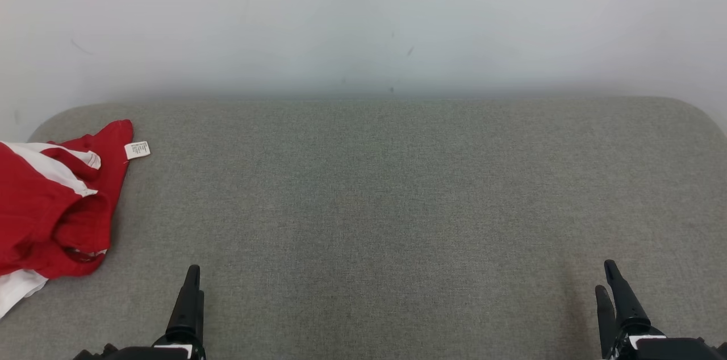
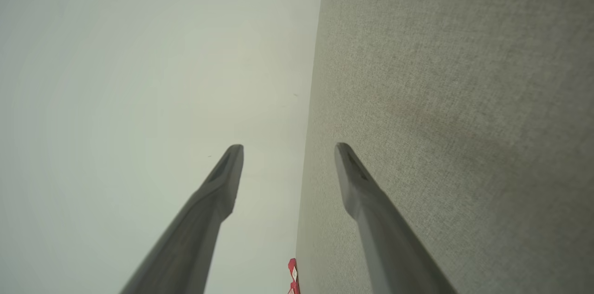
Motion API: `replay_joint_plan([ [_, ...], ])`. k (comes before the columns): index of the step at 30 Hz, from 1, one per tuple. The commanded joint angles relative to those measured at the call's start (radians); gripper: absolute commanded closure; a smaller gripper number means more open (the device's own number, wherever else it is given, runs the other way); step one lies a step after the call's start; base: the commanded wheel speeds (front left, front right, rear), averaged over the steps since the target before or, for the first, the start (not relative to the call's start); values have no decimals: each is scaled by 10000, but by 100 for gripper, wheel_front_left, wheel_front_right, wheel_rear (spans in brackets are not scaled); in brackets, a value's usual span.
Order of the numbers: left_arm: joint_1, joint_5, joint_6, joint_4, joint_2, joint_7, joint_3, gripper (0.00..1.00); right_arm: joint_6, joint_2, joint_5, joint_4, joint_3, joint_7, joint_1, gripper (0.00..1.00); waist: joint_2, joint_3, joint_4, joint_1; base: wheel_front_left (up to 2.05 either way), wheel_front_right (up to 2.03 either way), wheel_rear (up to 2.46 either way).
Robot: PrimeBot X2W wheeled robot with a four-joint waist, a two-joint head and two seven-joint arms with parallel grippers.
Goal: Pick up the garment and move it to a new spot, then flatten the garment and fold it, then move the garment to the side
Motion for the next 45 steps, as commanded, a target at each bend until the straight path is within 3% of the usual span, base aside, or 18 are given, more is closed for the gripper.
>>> replay_joint_plan([
  [1, -81, 235, 0, -206, 29, -86, 24, 0, 18, -51, -258, -168, 64, -99, -98, 0, 0, 3, 0, 0, 0, 0, 0],
  [45, 520, 8631, 154, -1232, 61, -1433, -190, 0, 35, -3, -7788, -639, 849, -1813, 321, 0, 0, 85, 92, 0, 0, 0, 0],
])
